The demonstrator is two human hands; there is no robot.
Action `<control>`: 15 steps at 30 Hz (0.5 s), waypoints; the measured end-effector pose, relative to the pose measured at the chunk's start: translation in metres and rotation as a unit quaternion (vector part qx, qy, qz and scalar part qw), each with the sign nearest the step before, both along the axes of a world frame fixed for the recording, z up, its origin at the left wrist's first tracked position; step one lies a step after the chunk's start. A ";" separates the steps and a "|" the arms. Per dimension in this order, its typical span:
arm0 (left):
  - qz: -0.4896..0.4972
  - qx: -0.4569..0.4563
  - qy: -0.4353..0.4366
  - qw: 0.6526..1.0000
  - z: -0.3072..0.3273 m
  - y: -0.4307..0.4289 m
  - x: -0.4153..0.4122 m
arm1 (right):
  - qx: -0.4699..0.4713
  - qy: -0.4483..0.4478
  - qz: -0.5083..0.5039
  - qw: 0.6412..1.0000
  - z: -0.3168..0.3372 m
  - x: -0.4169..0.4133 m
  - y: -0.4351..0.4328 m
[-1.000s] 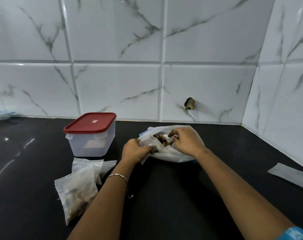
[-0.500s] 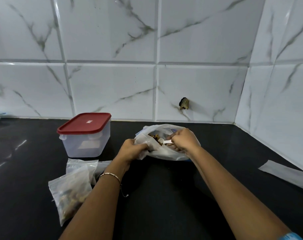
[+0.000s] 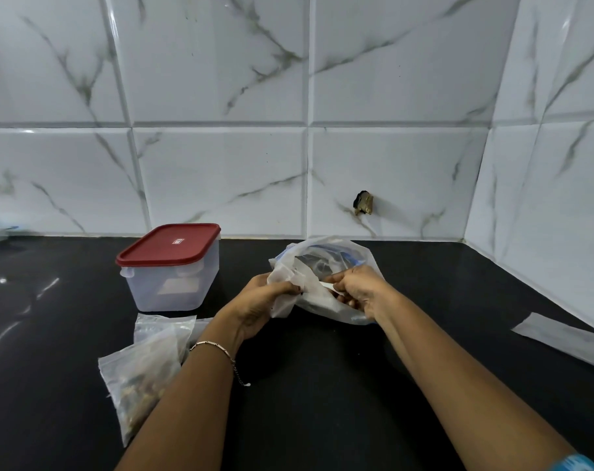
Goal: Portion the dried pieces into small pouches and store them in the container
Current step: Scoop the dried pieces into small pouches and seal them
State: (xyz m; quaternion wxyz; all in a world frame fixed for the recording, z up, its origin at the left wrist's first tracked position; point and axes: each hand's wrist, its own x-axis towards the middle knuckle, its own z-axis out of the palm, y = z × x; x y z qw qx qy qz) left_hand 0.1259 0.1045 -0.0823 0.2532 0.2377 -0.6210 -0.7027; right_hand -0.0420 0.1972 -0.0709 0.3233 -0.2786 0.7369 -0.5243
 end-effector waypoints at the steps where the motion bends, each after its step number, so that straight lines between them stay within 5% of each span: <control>1: -0.010 -0.002 -0.001 1.000 0.000 0.000 0.000 | -0.001 -0.007 -0.001 1.000 -0.001 0.000 0.000; 15: 0.101 -0.040 -0.037 0.993 0.002 0.004 -0.006 | -0.077 -0.182 -0.024 0.980 0.007 0.007 -0.003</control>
